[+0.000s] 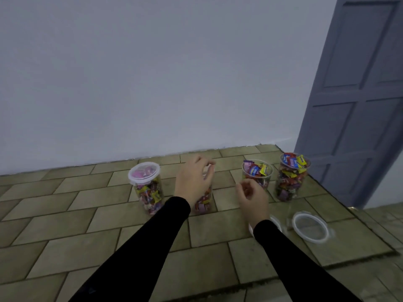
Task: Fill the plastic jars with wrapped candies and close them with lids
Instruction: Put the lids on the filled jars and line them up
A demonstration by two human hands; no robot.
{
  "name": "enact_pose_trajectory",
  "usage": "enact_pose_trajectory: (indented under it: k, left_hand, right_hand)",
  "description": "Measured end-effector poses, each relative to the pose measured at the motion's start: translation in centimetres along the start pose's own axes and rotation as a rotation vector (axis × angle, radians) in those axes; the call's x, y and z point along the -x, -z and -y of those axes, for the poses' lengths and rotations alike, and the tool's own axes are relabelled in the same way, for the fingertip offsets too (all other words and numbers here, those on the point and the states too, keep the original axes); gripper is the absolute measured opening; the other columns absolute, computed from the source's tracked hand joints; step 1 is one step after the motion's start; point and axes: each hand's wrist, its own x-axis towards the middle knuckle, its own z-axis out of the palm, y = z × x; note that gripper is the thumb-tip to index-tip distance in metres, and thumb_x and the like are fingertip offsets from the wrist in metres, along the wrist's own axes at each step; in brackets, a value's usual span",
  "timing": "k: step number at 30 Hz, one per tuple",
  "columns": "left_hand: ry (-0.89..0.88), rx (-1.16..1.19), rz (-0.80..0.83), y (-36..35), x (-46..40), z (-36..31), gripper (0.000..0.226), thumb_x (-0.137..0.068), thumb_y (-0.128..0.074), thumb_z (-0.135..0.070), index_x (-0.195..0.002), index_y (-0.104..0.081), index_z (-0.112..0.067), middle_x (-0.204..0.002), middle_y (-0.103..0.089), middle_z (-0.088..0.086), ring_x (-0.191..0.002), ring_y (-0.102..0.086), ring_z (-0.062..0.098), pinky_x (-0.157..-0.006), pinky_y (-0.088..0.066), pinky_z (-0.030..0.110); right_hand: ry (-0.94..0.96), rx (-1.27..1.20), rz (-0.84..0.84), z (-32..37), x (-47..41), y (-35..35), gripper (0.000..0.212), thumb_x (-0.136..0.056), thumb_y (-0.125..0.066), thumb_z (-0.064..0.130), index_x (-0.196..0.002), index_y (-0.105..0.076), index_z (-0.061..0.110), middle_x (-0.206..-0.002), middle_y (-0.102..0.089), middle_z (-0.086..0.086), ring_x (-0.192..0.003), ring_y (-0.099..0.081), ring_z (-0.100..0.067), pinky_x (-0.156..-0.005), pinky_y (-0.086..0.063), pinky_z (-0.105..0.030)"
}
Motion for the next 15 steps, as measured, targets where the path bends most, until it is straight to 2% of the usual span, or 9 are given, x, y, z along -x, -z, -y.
enact_pose_trajectory:
  k: [2,4,6,7,9,11,13,15]
  left_hand:
    - [-0.169,-0.010,0.047,-1.4,1.3,-0.9,0.011,-0.087,-0.060,-0.024,-0.090,-0.070,-0.021,-0.088,-0.061,-0.006,-0.078,-0.059,0.011,-0.062,-0.043,0.018]
    - [-0.293,-0.036,0.167,-3.0,2.5,-1.5,0.008,-0.085,-0.064,-0.021,-0.089,-0.070,-0.020,-0.087,-0.061,-0.003,-0.077,-0.061,0.015,-0.058,-0.050,0.027]
    - [-0.333,-0.074,0.362,-4.1,3.4,-2.4,0.014,-0.089,-0.059,-0.023,-0.098,-0.069,-0.020,-0.096,-0.060,-0.001,-0.086,-0.061,0.019,-0.064,-0.052,0.032]
    - [-0.335,-0.089,0.455,-4.5,3.8,-2.8,0.019,-0.092,-0.053,-0.022,-0.105,-0.068,-0.021,-0.104,-0.059,0.000,-0.095,-0.059,0.019,-0.070,-0.049,0.032]
    - [-0.327,-0.111,0.636,-5.4,4.5,-3.8,0.028,-0.095,-0.047,-0.017,-0.118,-0.063,-0.019,-0.121,-0.054,0.001,-0.110,-0.052,0.020,-0.078,-0.041,0.032]
    - [-0.313,-0.143,0.743,-6.2,5.0,-4.8,0.031,-0.094,-0.047,-0.013,-0.121,-0.062,-0.016,-0.129,-0.050,0.003,-0.117,-0.047,0.022,-0.082,-0.038,0.032]
    - [-0.308,-0.174,0.786,-7.1,5.2,-5.0,0.031,-0.092,-0.050,-0.013,-0.120,-0.063,-0.016,-0.129,-0.050,0.005,-0.119,-0.047,0.024,-0.082,-0.037,0.032]
    - [-0.303,-0.176,0.811,-8.4,5.5,-4.9,0.033,-0.090,-0.054,-0.014,-0.121,-0.064,-0.020,-0.129,-0.051,0.003,-0.119,-0.049,0.024,-0.087,-0.040,0.034]
  right_hand:
    - [-0.053,-0.028,-0.080,-0.9,0.6,0.8,0.017,-0.080,-0.070,0.016,-0.073,-0.055,0.015,-0.065,-0.056,-0.007,-0.058,-0.049,-0.019,-0.057,-0.041,-0.031]
    - [-0.098,-0.035,-0.160,-1.2,0.6,1.8,0.024,-0.076,-0.075,0.014,-0.074,-0.051,0.012,-0.065,-0.052,-0.005,-0.057,-0.046,-0.014,-0.057,-0.038,-0.023]
    - [-0.147,-0.017,-0.198,-1.3,0.2,2.5,0.034,-0.072,-0.080,0.015,-0.083,-0.048,0.009,-0.078,-0.047,-0.002,-0.068,-0.046,-0.012,-0.063,-0.038,-0.016]
    - [-0.162,0.006,-0.194,-1.5,-0.2,2.8,0.042,-0.069,-0.082,0.018,-0.091,-0.048,0.009,-0.088,-0.046,-0.003,-0.078,-0.048,-0.016,-0.072,-0.040,-0.019]
    - [-0.198,0.047,-0.157,-2.4,-1.0,3.1,0.068,-0.063,-0.087,0.023,-0.114,-0.046,0.005,-0.110,-0.042,-0.006,-0.101,-0.046,-0.022,-0.089,-0.042,-0.031]
    - [-0.239,0.078,-0.087,-2.9,-2.0,3.7,0.097,-0.060,-0.089,0.026,-0.137,-0.035,0.002,-0.130,-0.039,-0.012,-0.121,-0.040,-0.025,-0.103,-0.035,-0.034]
    - [-0.270,0.069,0.013,-3.2,-3.1,3.9,0.112,-0.057,-0.090,0.032,-0.145,-0.026,0.003,-0.144,-0.034,-0.014,-0.135,-0.033,-0.026,-0.113,-0.030,-0.040]
    - [-0.252,0.030,0.080,-3.8,-4.0,4.1,0.118,-0.047,-0.091,0.042,-0.142,-0.031,0.007,-0.139,-0.043,-0.012,-0.131,-0.041,-0.025,-0.109,-0.038,-0.044]
